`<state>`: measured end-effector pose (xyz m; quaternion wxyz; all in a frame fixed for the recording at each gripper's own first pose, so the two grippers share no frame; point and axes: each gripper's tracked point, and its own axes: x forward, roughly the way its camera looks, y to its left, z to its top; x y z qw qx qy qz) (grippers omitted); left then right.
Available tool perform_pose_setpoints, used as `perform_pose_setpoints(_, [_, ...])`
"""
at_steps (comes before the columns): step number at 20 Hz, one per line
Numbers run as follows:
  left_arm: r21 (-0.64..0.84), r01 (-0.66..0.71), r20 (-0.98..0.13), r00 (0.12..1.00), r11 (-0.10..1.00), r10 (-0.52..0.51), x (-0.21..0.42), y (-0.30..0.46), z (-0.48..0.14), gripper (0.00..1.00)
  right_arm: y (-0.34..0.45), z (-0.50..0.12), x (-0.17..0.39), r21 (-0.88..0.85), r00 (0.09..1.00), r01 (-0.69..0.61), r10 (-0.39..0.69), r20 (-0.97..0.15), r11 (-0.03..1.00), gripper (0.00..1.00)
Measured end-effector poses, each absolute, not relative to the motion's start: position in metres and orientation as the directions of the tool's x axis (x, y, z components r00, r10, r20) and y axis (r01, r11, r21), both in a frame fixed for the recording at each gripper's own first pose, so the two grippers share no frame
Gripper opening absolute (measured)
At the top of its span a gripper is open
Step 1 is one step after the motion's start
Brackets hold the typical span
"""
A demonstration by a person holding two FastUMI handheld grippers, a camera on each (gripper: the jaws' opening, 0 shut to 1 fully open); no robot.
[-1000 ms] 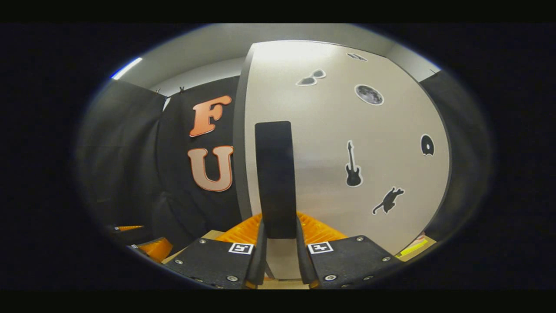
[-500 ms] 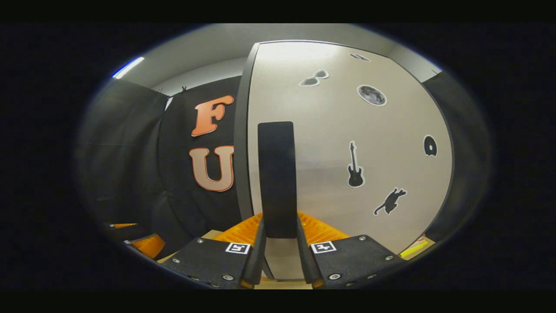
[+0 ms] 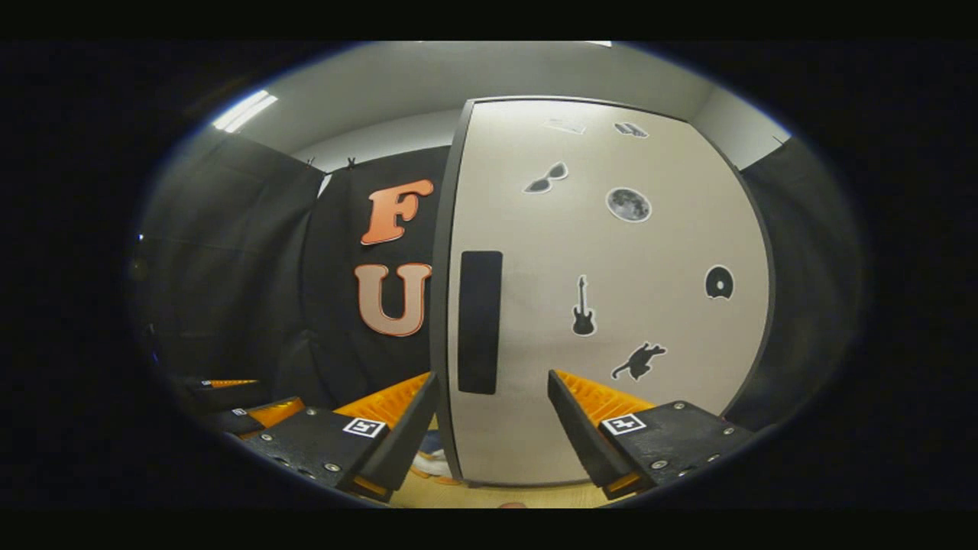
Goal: Open the cabinet door with the right hand, grasp the bottle in the cabinet with the left hand and place it on the coaster, then close the cabinet door with the right hand.
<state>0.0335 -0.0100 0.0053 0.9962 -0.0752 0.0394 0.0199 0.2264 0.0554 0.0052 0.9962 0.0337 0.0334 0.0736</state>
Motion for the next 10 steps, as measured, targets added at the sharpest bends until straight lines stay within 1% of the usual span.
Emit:
perform_pose_setpoints(5, [-0.139,-0.076,-0.072,0.995,0.987,0.066,0.015,-0.025,0.017,0.96,0.039,0.009,0.204,0.059,0.988,-0.144,0.148,-0.053,0.988,0.93])
perform_pose_setpoints(10, [-0.126,-0.132,-0.081,0.989,0.983,0.122,-0.008,-0.033,0.02,0.95,0.014,0.007,0.185,-0.018,0.989,-0.137,0.136,-0.053,0.99,0.94])
